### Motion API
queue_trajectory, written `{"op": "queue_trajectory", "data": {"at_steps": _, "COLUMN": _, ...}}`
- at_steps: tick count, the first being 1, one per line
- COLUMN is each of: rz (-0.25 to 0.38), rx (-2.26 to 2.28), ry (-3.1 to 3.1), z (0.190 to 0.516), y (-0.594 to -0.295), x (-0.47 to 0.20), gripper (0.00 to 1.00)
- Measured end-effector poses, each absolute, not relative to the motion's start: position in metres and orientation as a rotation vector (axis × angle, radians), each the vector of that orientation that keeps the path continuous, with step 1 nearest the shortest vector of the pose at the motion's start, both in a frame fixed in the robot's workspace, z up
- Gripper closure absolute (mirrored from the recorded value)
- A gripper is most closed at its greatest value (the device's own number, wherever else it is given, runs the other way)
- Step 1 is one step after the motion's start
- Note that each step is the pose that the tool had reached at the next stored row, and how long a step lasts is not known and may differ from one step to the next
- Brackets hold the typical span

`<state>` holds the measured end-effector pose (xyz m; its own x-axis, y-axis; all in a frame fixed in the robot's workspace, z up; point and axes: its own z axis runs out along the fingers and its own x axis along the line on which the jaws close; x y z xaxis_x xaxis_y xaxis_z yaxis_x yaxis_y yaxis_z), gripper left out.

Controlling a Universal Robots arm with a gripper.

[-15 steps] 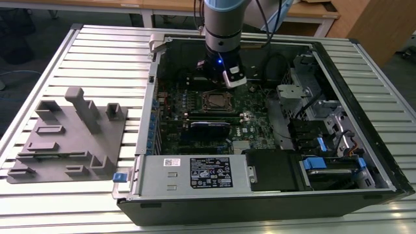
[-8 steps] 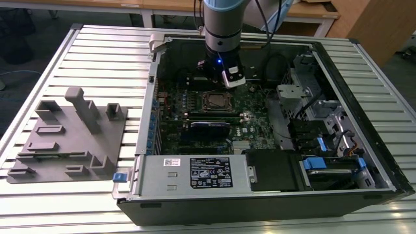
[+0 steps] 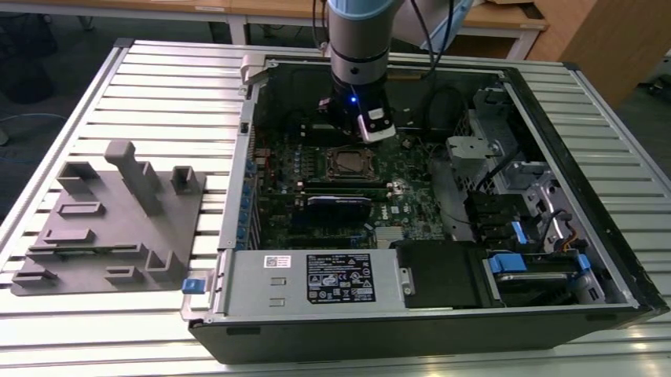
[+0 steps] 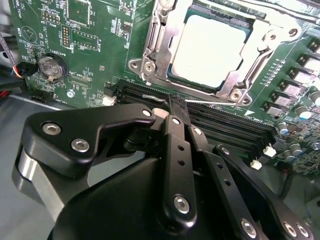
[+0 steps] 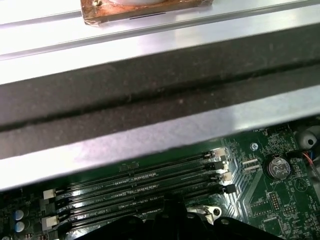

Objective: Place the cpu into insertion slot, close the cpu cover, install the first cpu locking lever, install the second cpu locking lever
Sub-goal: 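Install the first cpu locking lever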

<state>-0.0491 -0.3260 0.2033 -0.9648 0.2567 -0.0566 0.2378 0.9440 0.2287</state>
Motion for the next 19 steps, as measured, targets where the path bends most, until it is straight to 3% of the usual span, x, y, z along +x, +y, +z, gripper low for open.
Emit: {"op": "queue_trajectory", "data": {"at_steps": 19, "rz": 0.327, "rx": 0.504, "ry": 2.987, "z": 0.2016, "y": -0.3223, "x": -0.0491, "gripper": 0.89}}
